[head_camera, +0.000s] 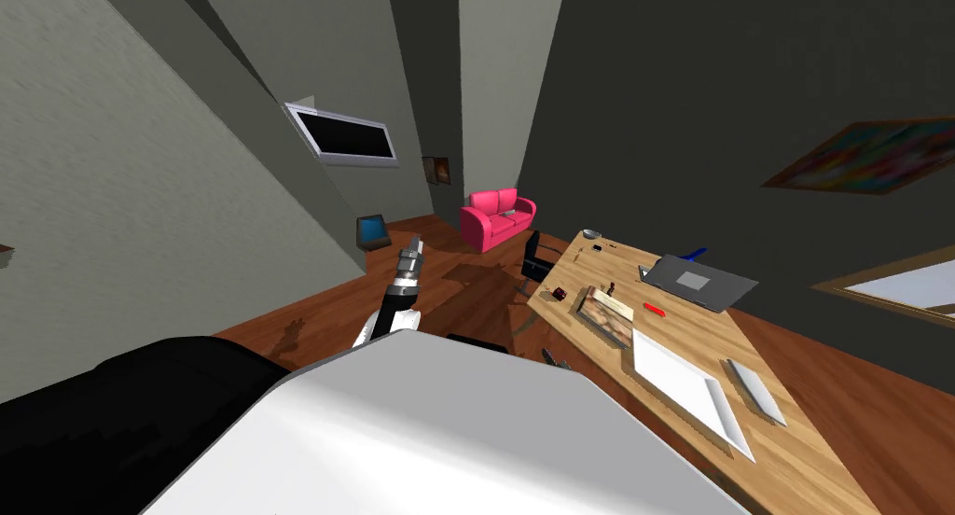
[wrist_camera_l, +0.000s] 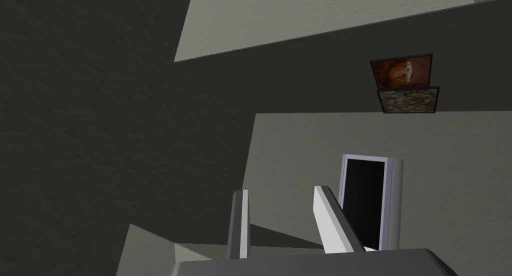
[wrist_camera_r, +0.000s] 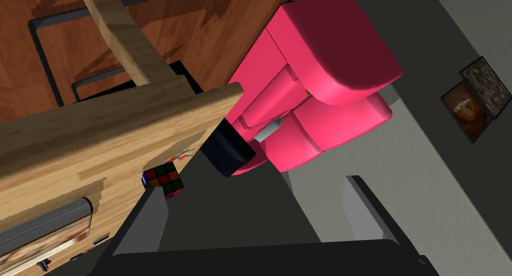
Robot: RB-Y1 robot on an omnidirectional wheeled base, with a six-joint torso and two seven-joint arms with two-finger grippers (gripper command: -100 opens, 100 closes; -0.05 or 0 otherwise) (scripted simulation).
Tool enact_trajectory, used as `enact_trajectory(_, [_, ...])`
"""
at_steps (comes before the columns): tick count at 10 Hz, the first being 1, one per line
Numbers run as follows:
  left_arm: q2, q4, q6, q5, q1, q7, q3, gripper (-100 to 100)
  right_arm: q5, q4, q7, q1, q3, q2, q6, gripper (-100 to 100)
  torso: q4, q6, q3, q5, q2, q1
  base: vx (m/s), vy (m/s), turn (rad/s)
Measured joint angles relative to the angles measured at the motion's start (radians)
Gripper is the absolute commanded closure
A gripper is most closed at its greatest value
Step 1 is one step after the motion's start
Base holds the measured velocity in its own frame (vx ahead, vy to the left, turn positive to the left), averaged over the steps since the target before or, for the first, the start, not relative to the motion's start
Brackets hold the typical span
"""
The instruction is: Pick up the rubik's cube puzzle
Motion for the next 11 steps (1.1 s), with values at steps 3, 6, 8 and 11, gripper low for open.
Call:
enact_trajectory(3, [0.000,0.000,0.000,0.000,0.000,0.000,0.000,0,0.054,0.088,0.056,0.043,0.011,-0.062,0.012,-100,-0.001,0.000,-0.002,0.000,-0.003,0.000,0.069,0.012,0.091])
enact_trajectory(6, [0.000,0.000,0.000,0.000,0.000,0.000,0.000,0,0.103,0.143,0.105,0.105,0.011,-0.116,0.026,-100,-0.001,0.000,-0.002,0.000,-0.004,0.000,0.094,0.011,0.143])
enact_trajectory(8, [0.000,0.000,0.000,0.000,0.000,0.000,0.000,0,0.126,0.171,0.122,0.127,0.018,-0.169,0.047,-100,-0.001,0.000,-0.004,0.000,-0.006,0.000,0.118,0.005,0.099])
enact_trajectory(11, [0.000,0.000,0.000,0.000,0.000,0.000,0.000,0,0.165,0.235,0.148,0.152,0.026,-0.246,0.067,-100,-0.001,0.000,-0.004,0.000,-0.007,0.000,0.152,-0.007,0.178])
